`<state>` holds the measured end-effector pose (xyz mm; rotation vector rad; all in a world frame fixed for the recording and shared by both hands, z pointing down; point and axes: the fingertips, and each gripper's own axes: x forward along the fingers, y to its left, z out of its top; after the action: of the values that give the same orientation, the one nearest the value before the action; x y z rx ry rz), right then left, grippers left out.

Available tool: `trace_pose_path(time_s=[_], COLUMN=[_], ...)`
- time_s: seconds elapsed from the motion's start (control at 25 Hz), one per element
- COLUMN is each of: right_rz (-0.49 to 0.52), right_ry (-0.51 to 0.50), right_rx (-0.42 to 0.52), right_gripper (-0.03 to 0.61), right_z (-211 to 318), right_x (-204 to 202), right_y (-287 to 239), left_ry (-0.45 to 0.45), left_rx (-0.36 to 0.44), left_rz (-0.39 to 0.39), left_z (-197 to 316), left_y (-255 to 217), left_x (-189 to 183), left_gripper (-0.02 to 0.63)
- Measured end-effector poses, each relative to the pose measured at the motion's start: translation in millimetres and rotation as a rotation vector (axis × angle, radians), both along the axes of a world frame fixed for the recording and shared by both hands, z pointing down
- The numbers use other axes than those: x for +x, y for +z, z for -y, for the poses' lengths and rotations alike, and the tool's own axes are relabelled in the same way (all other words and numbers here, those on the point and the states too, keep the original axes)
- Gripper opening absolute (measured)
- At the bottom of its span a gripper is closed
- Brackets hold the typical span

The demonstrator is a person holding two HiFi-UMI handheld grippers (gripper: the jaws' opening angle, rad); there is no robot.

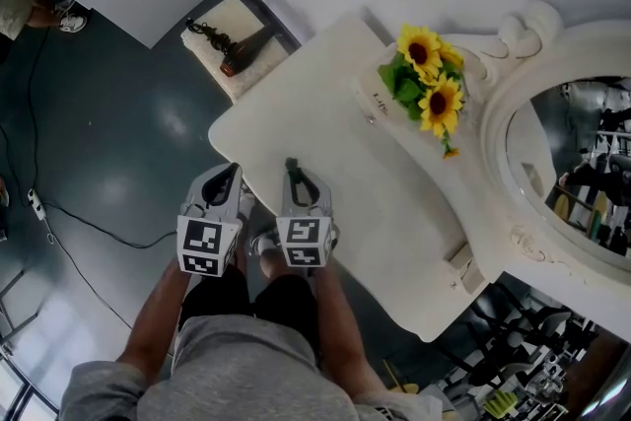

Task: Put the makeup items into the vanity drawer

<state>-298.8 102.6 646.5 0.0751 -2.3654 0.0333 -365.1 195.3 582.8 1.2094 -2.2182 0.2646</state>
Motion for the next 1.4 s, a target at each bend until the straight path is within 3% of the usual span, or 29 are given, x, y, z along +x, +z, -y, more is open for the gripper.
trace_pose_path(time_s=[0.32,0.64,1.04,1.4], right_rz=[0.099,0.182,0.260,0.285], right_ry=[0.051,0.161,0.381,0.627], right_rx=[0.027,0.080,0.145,0.216], right_gripper=[0.064,0.064,0.063,0.063], right_z=[22,61,119,163], right_x=[1,31,104,194], right_y=[-50,-109,-160,-184], left_ry=[0.054,0.172,0.374,0.606], left_rx=[0.049,0.111,0.180,0.232], left_rz=[0.060,0.113,0.170,0.167], left_z=[27,77,145,208], left_y=[-37,-86,-131,-150], left_x=[1,26,83,158], left_gripper=[0.011,0.011,0.011,0.011])
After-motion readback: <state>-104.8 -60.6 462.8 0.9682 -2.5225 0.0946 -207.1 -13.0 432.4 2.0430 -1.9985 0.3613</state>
